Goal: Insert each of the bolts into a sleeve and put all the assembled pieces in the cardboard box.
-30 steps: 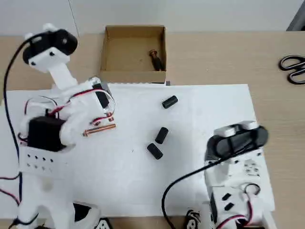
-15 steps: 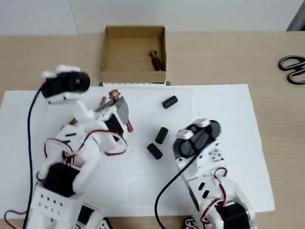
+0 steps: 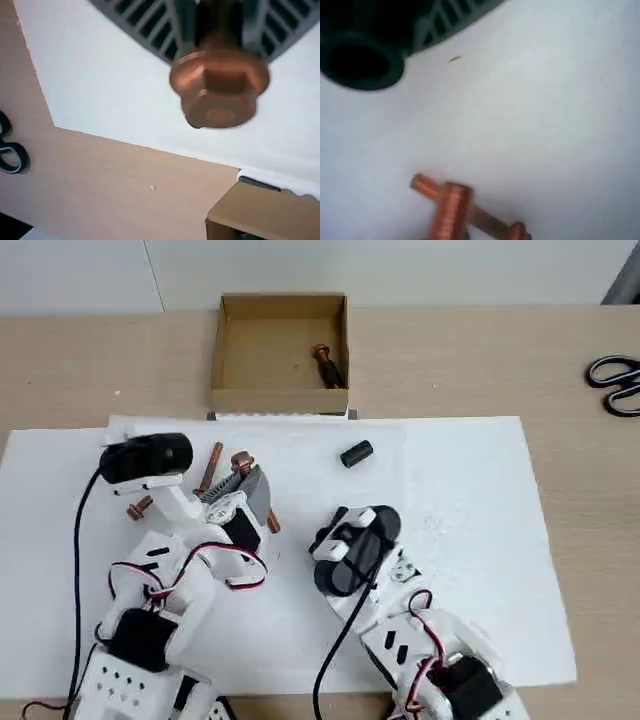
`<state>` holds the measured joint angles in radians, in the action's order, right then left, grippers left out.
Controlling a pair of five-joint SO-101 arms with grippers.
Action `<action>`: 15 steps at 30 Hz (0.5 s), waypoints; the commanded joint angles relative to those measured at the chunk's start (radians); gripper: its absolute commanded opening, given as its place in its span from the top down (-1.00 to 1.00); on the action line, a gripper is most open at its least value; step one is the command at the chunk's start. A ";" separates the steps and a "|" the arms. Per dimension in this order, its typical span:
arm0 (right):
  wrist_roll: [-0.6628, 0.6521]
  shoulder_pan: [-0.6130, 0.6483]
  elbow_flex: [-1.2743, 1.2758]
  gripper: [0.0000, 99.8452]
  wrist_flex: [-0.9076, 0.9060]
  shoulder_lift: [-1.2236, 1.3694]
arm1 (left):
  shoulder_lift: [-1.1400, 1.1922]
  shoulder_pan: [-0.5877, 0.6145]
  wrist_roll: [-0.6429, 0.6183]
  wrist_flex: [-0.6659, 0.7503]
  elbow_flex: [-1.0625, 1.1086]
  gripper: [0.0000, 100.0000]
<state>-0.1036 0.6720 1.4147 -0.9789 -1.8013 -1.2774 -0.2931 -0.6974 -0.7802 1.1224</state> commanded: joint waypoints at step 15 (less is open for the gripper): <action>0.008 0.042 0.028 0.99 0.071 -0.008 | -0.023 -0.175 -0.006 0.063 -0.002 0.99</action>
<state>-0.1036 0.7089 1.4484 -0.9329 -1.8013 -1.2774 -0.4588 -0.6974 -0.7495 1.1270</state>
